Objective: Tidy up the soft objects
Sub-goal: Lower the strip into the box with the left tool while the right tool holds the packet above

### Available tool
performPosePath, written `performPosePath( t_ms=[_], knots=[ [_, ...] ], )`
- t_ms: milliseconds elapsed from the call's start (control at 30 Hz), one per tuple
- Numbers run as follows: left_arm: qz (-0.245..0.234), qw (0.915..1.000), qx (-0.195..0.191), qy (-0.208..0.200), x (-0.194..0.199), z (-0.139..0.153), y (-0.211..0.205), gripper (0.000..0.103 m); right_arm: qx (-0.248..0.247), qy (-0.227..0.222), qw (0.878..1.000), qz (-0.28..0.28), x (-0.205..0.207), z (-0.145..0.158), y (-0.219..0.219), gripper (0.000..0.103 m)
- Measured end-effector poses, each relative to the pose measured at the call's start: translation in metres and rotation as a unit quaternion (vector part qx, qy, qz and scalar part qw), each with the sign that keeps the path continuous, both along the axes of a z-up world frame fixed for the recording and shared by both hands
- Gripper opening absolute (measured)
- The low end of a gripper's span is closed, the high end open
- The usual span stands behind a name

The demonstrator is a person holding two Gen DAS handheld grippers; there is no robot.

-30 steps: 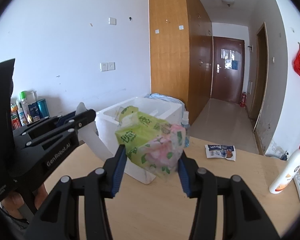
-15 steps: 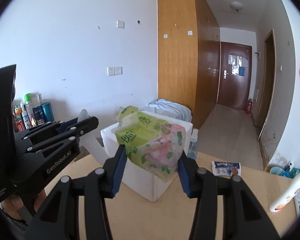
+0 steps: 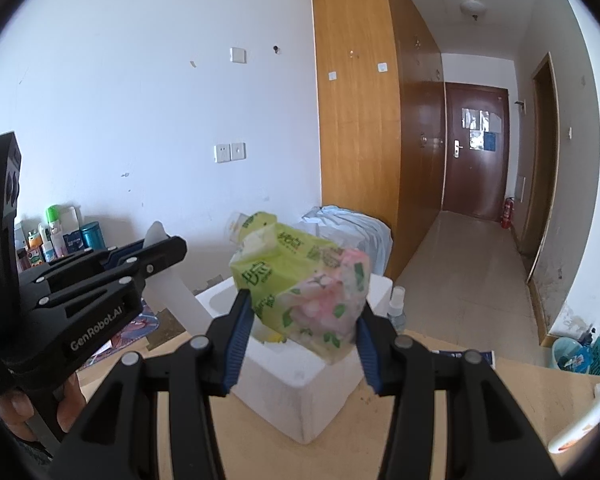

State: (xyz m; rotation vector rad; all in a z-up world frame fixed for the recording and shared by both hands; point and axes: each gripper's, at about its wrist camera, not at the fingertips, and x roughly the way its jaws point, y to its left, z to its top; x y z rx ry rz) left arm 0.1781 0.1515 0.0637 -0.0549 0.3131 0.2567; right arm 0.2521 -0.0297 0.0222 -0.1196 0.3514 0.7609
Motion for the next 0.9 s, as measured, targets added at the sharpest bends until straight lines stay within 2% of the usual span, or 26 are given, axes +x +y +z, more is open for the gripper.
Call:
performPosePath(
  t_ms=[300,367,533,900],
  knots=[
    [-0.007,0.9999,-0.007,0.007,0.031,0.003,0.009,0.013,0.018,0.03,0.999,-0.002,0.033,-0.006,0.003,0.053],
    [-0.009,0.9999,-0.007,-0.002,0.037,0.0,0.009,0.013,0.023,0.038,0.999,-0.003,0.038,-0.01,0.0,0.053],
    [-0.017,0.9997,-0.013,0.014,0.058,-0.017,0.011,0.013,0.017,0.054,0.998,-0.01,0.05,-0.018,-0.001,0.053],
    [-0.025,0.999,-0.009,0.034,0.079,-0.032,0.014,0.013,0.007,0.053,0.998,-0.014,0.05,-0.016,-0.001,0.053]
  ],
)
